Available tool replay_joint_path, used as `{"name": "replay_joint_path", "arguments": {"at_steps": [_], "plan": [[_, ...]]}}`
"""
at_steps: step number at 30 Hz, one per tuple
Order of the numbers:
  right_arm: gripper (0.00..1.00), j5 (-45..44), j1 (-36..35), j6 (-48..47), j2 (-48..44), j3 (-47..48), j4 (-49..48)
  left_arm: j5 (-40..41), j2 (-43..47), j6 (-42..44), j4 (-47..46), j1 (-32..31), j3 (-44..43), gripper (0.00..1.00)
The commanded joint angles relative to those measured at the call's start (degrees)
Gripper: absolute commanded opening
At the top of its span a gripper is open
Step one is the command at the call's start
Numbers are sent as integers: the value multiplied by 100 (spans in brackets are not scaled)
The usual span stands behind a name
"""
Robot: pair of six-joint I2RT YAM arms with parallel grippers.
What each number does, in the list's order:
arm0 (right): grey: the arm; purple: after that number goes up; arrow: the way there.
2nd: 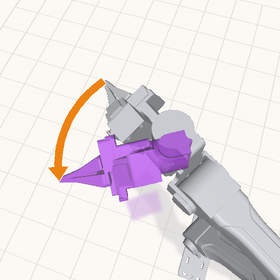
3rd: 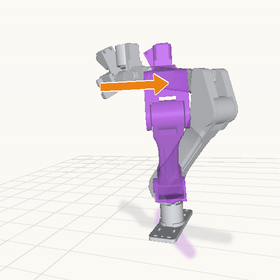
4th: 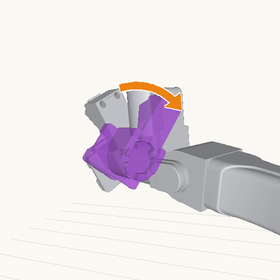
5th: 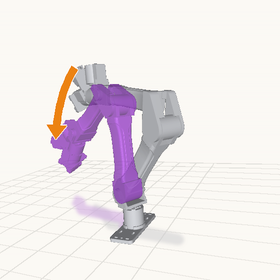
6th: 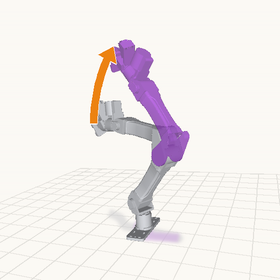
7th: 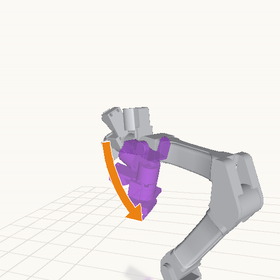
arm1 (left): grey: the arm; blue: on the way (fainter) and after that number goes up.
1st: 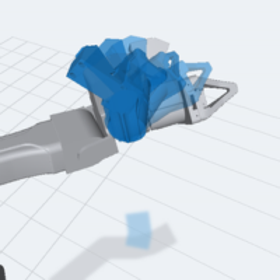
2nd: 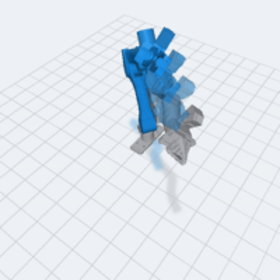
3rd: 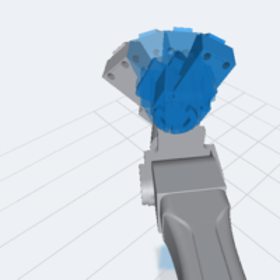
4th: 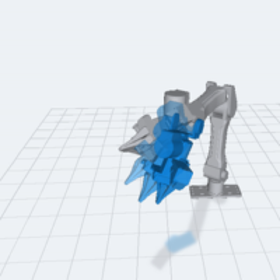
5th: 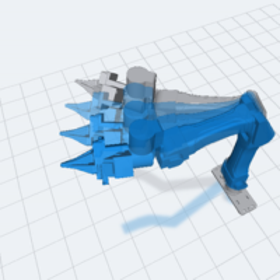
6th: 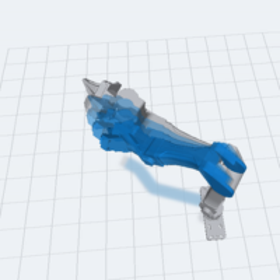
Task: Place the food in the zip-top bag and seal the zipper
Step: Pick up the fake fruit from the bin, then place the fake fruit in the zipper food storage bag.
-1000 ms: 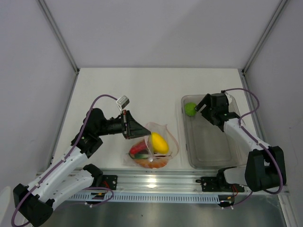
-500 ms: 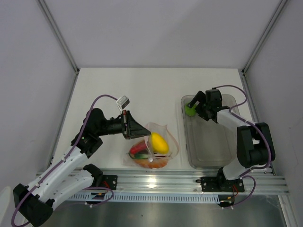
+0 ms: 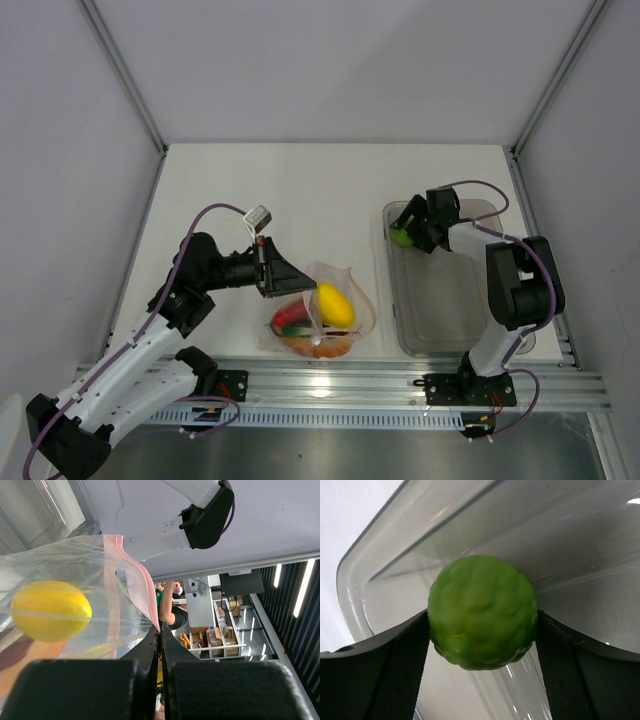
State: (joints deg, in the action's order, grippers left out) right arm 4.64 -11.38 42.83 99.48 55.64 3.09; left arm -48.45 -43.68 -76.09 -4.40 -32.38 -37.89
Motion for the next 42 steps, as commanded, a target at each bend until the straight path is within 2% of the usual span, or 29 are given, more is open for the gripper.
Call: {"name": "replay_joint_path", "arguments": {"at_steps": [1, 3, 9, 10, 11, 12, 13, 18, 19, 20, 26, 30, 33, 35, 40, 42], "plan": [[81, 54, 4, -29, 124, 228, -143, -121, 158, -46, -113, 21, 27, 1], [76, 37, -5, -38, 107, 211, -125, -121, 176, -46, -105, 21, 18, 1], [54, -209, -5, -160, -288, 114, -55, -113, 184, -46, -105, 21, 27, 1], [43, -227, -5, -196, -359, 114, -28, -121, 185, -46, -105, 21, 62, 0], [38, -288, -14, -231, -446, 114, 85, -121, 185, -46, -105, 30, 36, 0], [36, -341, -14, -275, -682, 97, 138, -121, 193, -46, -105, 21, 19, 0], [25, -376, -22, -301, -815, 62, 191, -113, 185, -46, -105, 21, 18, 1], [11, -464, -180, -600, -1860, -88, 560, -112, 167, -55, -131, 21, 10, 1], [3, -464, -233, -766, -2254, -132, 578, -104, 158, -55, -140, 21, 10, 1], [1, -464, -373, -837, -2458, -184, 657, -104, 149, -63, -148, 21, 1, 1], [0, -245, -1216, -1425, -4056, -203, 982, -86, 105, -63, -184, 30, -34, 1], [0, -271, -2260, -1611, -4867, 16, 1237, -42, 105, -63, -236, 21, -8, 1], [0, -332, -2903, -1620, -5175, 166, 1422, -33, 114, -98, -341, 21, 53, 1], [0, -464, -3606, -1655, -5202, 316, 1553, -25, 106, -142, -447, 21, 97, 1], [0, -1439, -5169, -1821, -5018, 545, 1818, -42, 44, -213, -632, 21, 159, 1], [0, -1763, -5558, -1883, -4983, 510, 1721, -51, 35, -213, -632, 21, 141, 0]]}}
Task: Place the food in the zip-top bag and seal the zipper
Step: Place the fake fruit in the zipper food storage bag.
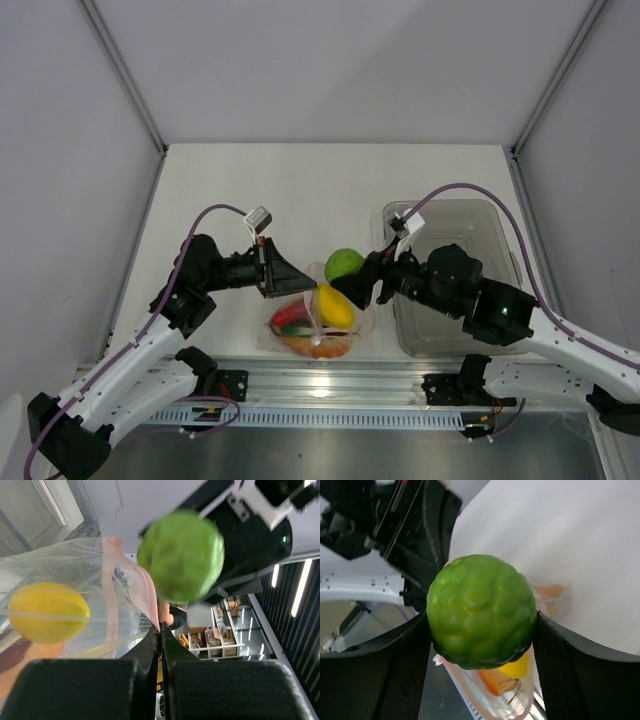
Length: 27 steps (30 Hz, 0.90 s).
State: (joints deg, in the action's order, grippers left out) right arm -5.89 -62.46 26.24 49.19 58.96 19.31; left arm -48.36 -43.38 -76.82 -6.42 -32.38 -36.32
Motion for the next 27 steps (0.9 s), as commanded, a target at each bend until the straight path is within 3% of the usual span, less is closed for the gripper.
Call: {"name": "replay_joint_path", "arguments": {"at_steps": [1, 7, 20, 23, 24, 26, 27], "plan": [[0, -825, -800, -294, 117, 177, 108, -51, 5, -149, -431, 21, -42, 1], [0, -1660, -1515, -198, 425, 99, 293, -86, -31, -149, -413, 21, -192, 1], [3, -1749, -1612, 426, 864, -640, 310, -77, -66, -105, -229, 21, -578, 0], [23, -1819, -1612, 365, 926, -597, 257, -68, -48, -105, -211, 21, -570, 1], [44, -1906, -1612, 347, 952, -561, 266, -68, -22, -97, -202, 13, -561, 0], [57, -1968, -1612, 294, 979, -421, 310, -68, -13, -88, -185, 13, -543, 1], [69, -1986, -1612, 277, 979, -386, 319, -60, -4, -79, -176, 21, -535, 1]]}}
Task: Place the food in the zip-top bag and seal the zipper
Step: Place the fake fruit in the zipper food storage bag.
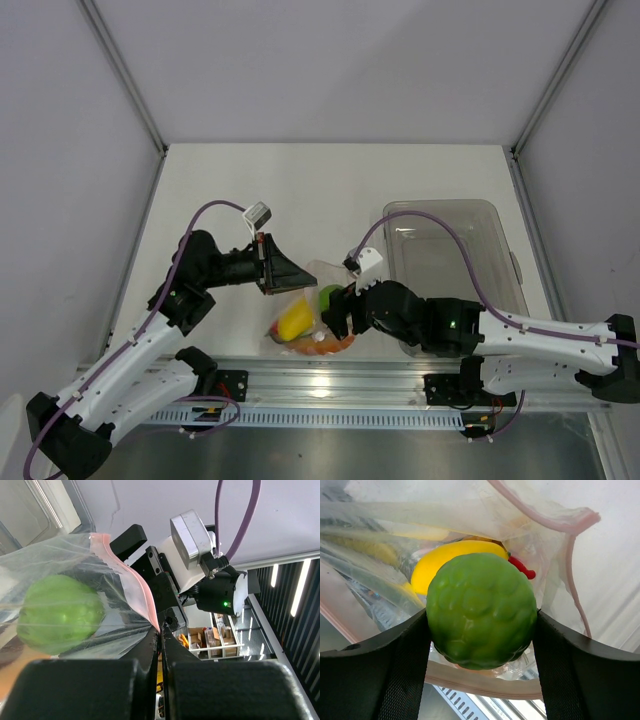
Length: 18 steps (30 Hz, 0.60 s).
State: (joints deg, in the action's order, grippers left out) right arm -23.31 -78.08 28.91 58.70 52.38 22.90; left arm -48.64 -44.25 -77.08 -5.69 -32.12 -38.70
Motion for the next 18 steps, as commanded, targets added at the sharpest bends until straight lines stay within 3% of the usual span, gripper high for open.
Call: {"name": "replay_joint_path", "arguments": {"at_steps": [1, 6, 7, 10, 12, 18], "plan": [[74, -262, -49, -8, 10, 308, -40, -40, 92, -44, -239, -5, -261, 1], [84, -165, -67, -17, -218, 448, -57, -31, 118, -44, -239, -14, -200, 1], [91, -148, -84, -8, -279, 449, -57, -23, 110, -44, -248, -14, -182, 1], [93, -112, -137, 36, -552, 440, -48, -31, 136, -70, -283, -5, -103, 1], [99, -139, -181, 62, -728, 448, 4, -31, 145, -79, -301, -5, -94, 1], [99, -366, -339, 159, -1096, 676, 417, -40, 136, -71, -327, -5, -129, 1]]}}
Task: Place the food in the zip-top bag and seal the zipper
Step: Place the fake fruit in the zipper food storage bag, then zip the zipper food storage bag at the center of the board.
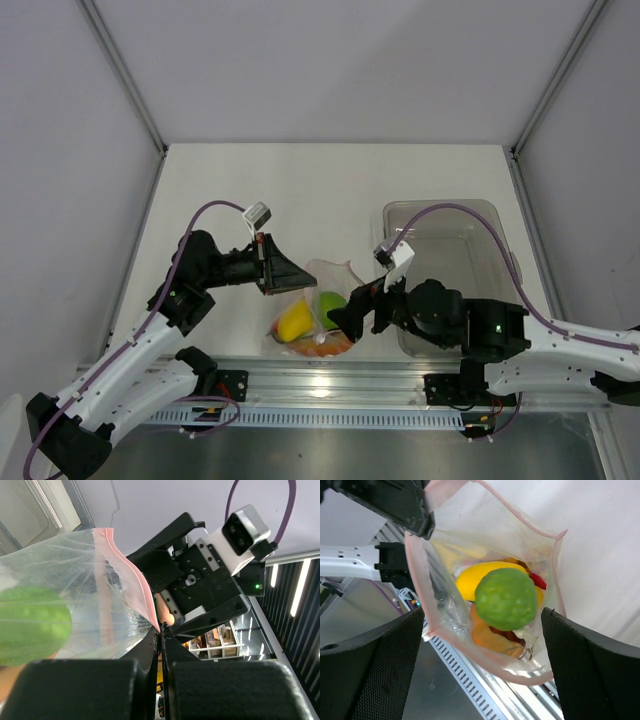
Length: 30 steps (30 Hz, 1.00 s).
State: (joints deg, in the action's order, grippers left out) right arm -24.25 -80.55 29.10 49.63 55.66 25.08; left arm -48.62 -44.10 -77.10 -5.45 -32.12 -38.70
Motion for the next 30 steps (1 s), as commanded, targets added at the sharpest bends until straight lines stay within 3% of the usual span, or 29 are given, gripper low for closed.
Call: {"name": "replay_joint_path", "arguments": {"at_steps": [1, 12, 23, 30], "plan": [[99, -317, -109, 200, -225, 401, 347, -34, 121, -60, -351, -5, -112, 1], [84, -1214, -110, 623, -120, 631, 1745, -77, 138, -174, -553, -5, 20, 1], [61, -941, -57, 501, -358, 59, 1334, -69, 200, -156, -536, 4, 55, 1], [42, -21, 786, 149, 82, 103, 1043, -16, 419, -121, -395, -5, 82, 1]]}}
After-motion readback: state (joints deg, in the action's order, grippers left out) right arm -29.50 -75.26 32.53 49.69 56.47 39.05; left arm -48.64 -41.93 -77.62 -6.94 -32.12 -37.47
